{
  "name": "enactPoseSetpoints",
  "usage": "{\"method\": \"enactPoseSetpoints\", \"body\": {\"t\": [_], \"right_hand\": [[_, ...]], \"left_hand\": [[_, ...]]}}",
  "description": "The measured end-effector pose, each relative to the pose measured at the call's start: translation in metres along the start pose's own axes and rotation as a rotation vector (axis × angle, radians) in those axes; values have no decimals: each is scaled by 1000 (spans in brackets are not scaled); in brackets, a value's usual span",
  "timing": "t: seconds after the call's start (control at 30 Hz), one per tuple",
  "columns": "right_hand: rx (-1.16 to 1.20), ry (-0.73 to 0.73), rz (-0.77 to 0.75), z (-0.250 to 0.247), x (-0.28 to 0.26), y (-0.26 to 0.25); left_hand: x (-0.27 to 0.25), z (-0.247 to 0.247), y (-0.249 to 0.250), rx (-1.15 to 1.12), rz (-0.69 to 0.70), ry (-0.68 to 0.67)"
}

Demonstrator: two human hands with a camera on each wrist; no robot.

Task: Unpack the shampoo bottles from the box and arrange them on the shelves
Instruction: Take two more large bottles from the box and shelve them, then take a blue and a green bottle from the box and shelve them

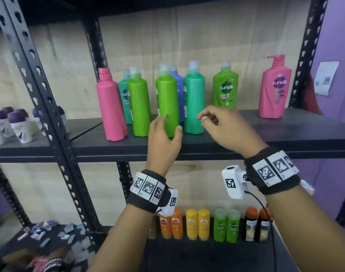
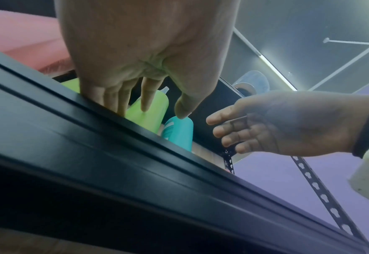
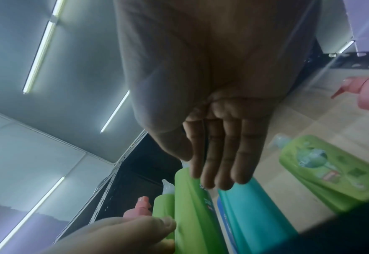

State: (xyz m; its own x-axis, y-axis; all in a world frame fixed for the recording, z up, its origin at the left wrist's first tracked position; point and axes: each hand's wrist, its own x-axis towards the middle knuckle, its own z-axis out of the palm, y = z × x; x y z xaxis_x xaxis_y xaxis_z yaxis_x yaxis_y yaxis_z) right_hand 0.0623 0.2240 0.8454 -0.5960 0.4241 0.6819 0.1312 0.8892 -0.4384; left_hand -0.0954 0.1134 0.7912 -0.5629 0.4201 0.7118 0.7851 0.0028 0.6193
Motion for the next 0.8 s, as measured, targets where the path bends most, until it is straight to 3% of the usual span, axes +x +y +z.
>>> {"method": "enactPoseSetpoints", "body": {"t": [0.2, 0.33, 0.47, 0.6, 0.8], "right_hand": [[41, -181, 93, 13, -60, 25], [-37, -289, 130, 37, -86, 48], [-107, -380, 184, 62, -113, 74], [-100, -661, 363, 91, -150, 100], [-105, -927, 516, 138, -223, 129]], "left_hand": [[-30, 0, -4, 116, 131, 88], [-55, 9, -13, 102, 217, 31], [-84, 29, -42, 160, 106, -175], [-120, 52, -79, 242, -78, -484], [-183, 73, -139, 355, -329, -853]]}}
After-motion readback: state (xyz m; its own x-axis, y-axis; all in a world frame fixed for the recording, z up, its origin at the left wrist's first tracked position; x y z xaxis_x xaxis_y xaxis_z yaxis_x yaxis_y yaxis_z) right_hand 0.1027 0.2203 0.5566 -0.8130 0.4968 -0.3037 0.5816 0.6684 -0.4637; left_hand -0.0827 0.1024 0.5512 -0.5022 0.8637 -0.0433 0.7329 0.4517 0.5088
